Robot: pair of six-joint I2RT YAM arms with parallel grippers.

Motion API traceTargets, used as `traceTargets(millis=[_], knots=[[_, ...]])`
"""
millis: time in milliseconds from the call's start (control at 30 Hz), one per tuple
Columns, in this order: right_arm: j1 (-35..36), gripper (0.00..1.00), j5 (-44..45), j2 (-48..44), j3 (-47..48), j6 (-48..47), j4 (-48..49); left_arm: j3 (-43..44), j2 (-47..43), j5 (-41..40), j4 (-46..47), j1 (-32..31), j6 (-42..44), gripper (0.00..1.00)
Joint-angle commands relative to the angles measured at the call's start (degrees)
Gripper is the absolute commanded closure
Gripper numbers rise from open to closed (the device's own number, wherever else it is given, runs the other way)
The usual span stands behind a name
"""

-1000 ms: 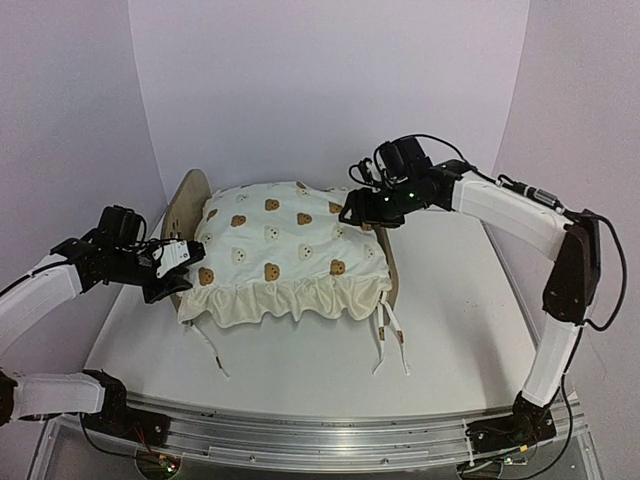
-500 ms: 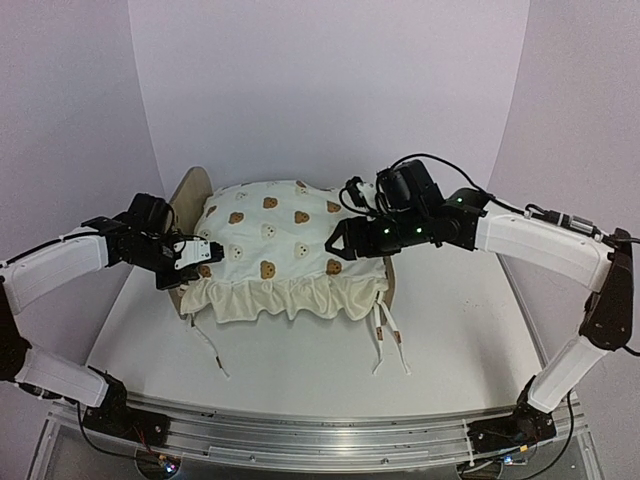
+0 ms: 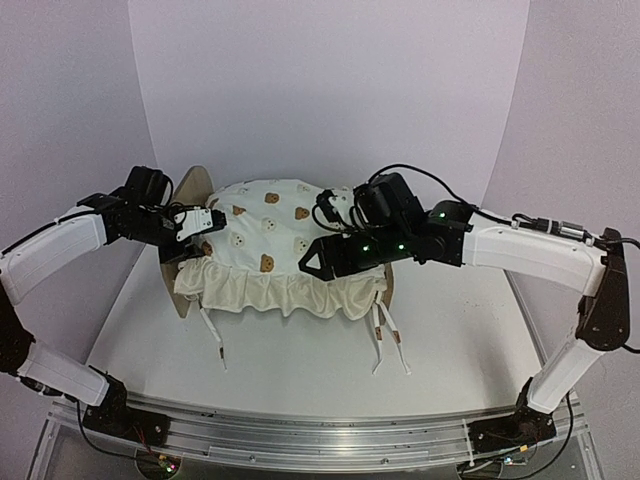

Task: Set up the pet bed

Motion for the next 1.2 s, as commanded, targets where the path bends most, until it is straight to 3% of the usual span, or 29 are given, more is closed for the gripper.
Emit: traceTargets(millis=[0,167,333,467,600,733,867,1167], knots=[[0.85,0.32,-2.32,1.69,3.54,-1.11,2.18,2.71,-1.72,9.7,-16.92,0.07,5.98,0.37],[2.0,0.32,-2.47,2.0,3.6,-1.4,2.66,3.71,-4.41,14.65,-22.05,0.1,9.15,0.29],[4.27,0.31,-3.56,3.12,3.14,-1.73,3.86,3.77,-6.46,13.41,-23.14,-0.35,11.07,0.4],[5.32,0.31,-3.55,4.12,2.83,-1.47,5.16,-0.27,-7.56,8.14,-25.26,-6.79,10.52,0.46],[5.79,0.31,-3.72,4.97,2.79,-1.01,6.68,-5.71,-7.88,3.41,-20.65,-9.74,8.91,0.47],[5.95,0.31,-4.12,5.42,2.84,-0.68,7.51,-7.79,-6.78,-4.61,-8.88,-9.57,7.24,0.46],[6.05,0.31,-4.1,5.39,2.55,-0.68,7.83,-6.63,-5.56,-5.45,-2.74,-7.56,7.8,0.45],[6.15,0.31,-1.67,3.12,0.29,-1.51,8.56,-4.16,1.37,-3.52,-4.47,-2.72,9.14,0.46]])
